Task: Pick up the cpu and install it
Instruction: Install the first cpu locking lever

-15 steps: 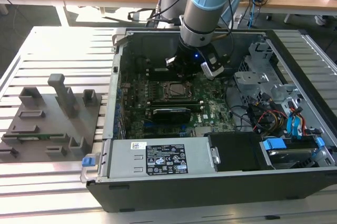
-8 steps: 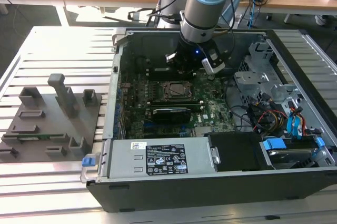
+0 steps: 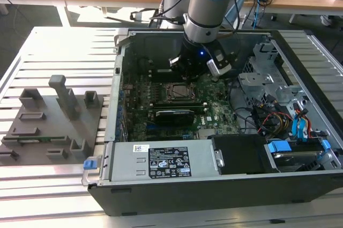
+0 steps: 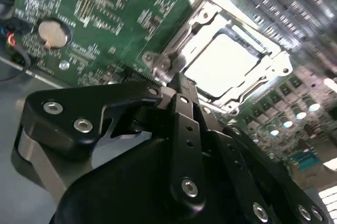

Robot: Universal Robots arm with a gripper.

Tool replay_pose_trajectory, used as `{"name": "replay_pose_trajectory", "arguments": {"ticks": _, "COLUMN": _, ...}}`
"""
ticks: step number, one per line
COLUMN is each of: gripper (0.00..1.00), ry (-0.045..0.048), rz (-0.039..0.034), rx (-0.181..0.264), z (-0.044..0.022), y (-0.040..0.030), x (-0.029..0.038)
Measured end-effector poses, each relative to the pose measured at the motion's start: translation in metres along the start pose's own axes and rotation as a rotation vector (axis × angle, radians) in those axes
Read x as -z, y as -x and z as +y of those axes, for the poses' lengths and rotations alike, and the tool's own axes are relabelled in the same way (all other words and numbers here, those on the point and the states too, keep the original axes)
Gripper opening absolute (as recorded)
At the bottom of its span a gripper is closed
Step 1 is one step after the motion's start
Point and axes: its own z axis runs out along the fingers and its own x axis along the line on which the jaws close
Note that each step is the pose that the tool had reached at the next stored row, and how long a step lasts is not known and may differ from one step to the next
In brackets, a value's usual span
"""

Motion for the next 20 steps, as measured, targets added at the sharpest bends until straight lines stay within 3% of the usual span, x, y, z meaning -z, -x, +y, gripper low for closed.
{"name": "replay_pose_trajectory", "arguments": {"ticks": 1, "gripper": 0.11, "ry": -0.0178, "rz": 0.0018, "rx": -0.001, "z": -0.0005, "y": 0.0000, "x": 0.0001}}
{"name": "replay_pose_trajectory", "arguments": {"ticks": 3, "gripper": 0.11, "ry": -0.1131, "rz": 0.0110, "rx": -0.005, "z": -0.0022, "y": -0.0002, "x": 0.0002}}
{"name": "replay_pose_trajectory", "arguments": {"ticks": 7, "gripper": 0.11, "ry": -0.1170, "rz": 0.0114, "rx": -0.005, "z": -0.0042, "y": -0.0007, "x": 0.0066}}
{"name": "replay_pose_trajectory", "arguments": {"ticks": 9, "gripper": 0.11, "ry": -0.1192, "rz": 0.0115, "rx": -0.005, "z": -0.0042, "y": -0.0012, "x": 0.0172}}
{"name": "replay_pose_trajectory", "arguments": {"ticks": 14, "gripper": 0.11, "ry": -0.1199, "rz": 0.0116, "rx": -0.005, "z": -0.0025, "y": -0.0018, "x": 0.0346}}
{"name": "replay_pose_trajectory", "arguments": {"ticks": 20, "gripper": 0.11, "ry": -0.1198, "rz": 0.0116, "rx": -0.005, "z": -0.0023, "y": -0.0018, "x": 0.0365}}
